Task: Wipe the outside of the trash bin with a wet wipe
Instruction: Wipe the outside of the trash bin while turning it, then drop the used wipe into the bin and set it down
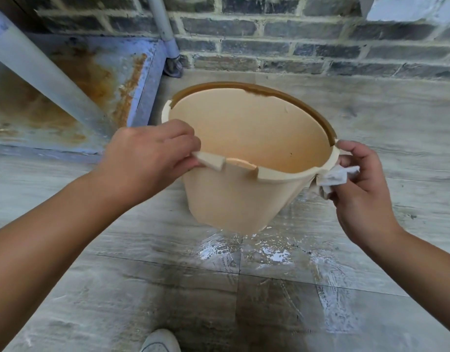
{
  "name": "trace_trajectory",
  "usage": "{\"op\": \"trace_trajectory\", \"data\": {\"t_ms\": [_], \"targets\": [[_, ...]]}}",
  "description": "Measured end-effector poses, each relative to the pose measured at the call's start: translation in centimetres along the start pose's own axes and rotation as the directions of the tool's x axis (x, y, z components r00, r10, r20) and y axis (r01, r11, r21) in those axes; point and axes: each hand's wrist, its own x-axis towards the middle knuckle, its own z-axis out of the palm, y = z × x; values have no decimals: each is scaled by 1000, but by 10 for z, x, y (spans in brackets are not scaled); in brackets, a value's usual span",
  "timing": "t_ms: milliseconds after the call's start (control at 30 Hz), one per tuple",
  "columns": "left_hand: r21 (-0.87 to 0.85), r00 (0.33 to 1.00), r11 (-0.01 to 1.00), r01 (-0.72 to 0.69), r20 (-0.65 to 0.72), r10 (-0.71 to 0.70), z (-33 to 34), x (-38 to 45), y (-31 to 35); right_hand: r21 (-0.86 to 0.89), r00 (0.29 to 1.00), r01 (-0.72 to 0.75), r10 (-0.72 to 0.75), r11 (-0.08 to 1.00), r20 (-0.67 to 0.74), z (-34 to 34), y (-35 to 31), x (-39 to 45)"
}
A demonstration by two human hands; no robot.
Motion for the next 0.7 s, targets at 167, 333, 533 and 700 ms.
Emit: {"op": "trace_trajectory", "data": {"t_ms": [167, 333, 533, 700], "targets": [[-48, 994, 999, 3, 107, 2, 13, 0, 7, -59, 999, 40, -40, 997, 9, -1, -8, 12], [45, 995, 997, 55, 83, -58, 37, 14, 7, -223, 993, 114, -113, 968, 16, -5, -18, 38], [107, 992, 991, 77, 87, -87, 56, 44, 3, -337, 991, 96, -121, 937, -55, -11, -11, 75], [77, 985, 992, 100, 137, -110, 59, 61, 2, -524, 971, 65, -175, 849, -164, -24, -12, 82]]}}
